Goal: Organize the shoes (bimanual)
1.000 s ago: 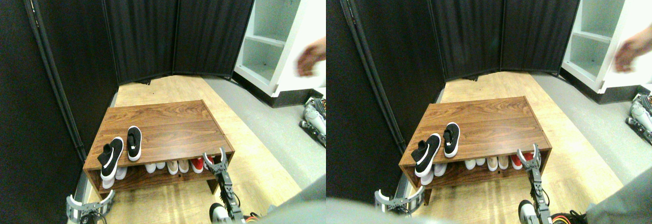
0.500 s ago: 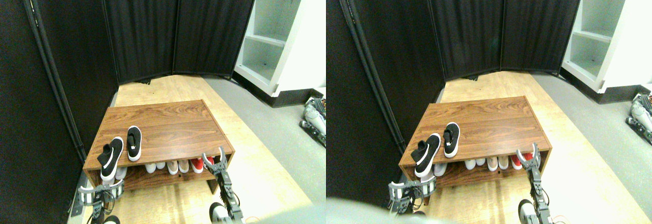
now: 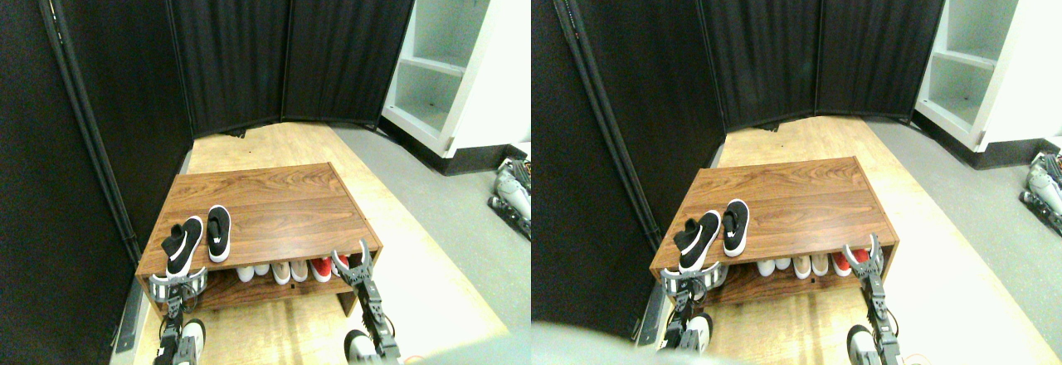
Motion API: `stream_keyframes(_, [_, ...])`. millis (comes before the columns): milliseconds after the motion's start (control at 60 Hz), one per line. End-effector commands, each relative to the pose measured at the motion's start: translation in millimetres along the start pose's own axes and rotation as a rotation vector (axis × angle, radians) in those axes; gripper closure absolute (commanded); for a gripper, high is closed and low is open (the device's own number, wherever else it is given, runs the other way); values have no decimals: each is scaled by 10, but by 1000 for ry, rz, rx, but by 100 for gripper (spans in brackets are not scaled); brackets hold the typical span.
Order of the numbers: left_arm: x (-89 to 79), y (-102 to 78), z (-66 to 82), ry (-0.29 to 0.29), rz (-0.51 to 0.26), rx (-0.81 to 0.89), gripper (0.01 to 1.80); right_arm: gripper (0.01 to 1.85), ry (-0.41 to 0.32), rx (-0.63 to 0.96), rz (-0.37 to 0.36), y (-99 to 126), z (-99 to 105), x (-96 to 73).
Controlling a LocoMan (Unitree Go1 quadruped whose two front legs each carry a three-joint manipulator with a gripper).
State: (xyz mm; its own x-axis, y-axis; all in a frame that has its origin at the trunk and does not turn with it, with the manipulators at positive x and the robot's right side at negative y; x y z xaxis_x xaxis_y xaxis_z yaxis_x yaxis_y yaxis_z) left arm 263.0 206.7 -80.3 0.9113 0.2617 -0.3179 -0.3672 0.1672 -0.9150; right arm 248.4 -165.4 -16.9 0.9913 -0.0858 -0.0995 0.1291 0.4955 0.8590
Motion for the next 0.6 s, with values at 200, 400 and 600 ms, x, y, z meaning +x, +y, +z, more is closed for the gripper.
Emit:
stream_keyframes(200, [118,-199,-87,42,-32,-18,46,132,-5,23,53,95,29,-27])
stream_keyframes(400, [145,-117,-98,76,-6,-37,45,134,-9,9,50,95,44,-35])
stream_keyframes(600, [138,-118,-84,98,14,-40,40,133,-1,23,54,98,35,-28])
